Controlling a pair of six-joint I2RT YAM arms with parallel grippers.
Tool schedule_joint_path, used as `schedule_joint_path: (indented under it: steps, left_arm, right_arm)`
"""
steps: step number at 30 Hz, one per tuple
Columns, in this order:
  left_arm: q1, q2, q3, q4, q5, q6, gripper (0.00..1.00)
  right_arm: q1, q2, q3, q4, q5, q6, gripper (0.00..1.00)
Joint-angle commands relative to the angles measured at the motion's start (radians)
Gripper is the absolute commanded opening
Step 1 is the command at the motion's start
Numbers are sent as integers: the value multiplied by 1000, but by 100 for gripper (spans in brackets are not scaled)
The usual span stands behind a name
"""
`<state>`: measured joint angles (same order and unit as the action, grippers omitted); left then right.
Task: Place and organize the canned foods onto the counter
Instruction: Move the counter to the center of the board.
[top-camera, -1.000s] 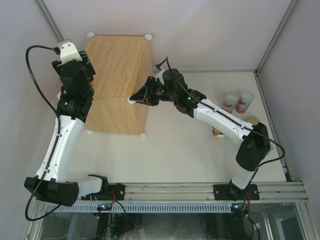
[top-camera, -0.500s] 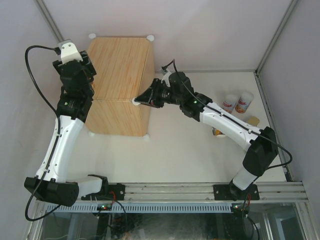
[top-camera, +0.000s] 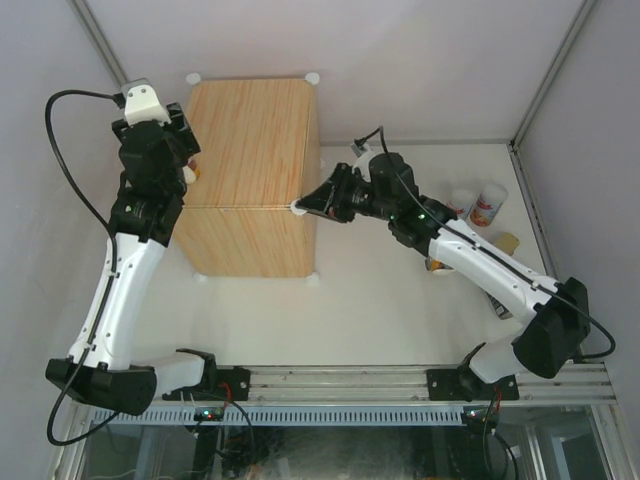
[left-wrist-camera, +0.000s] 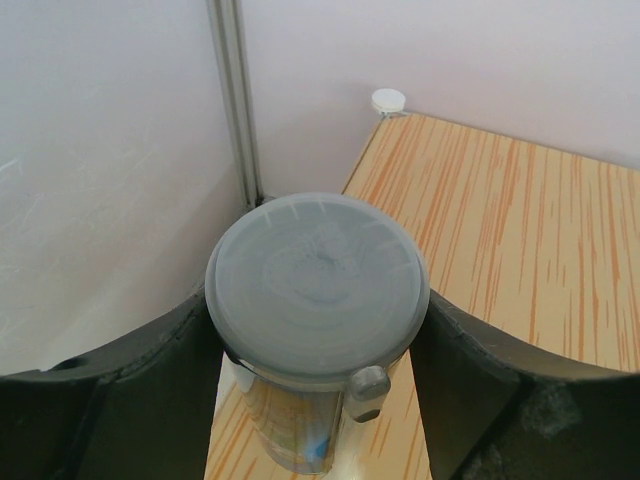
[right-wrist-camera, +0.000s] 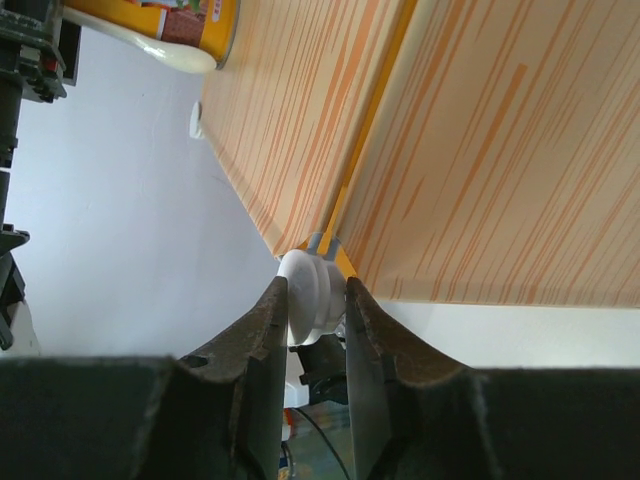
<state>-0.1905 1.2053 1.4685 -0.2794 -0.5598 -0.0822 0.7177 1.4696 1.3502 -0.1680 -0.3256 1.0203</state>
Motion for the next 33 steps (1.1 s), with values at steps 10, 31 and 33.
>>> schedule_joint_path:
  steps: [10, 31, 33]
  left_arm:
    - [-141, 38, 220, -77, 139, -34, 0]
    - [-344, 47, 244, -180, 118, -28, 0]
    - [-359, 62, 263, -189, 115, -23, 0]
  right_arm:
    - [-124, -228, -114, -30, -2, -46, 0]
    - [-373, -533, -299, -165, -84, -102, 0]
    - [-393, -568, -305, -194, -88, -112, 0]
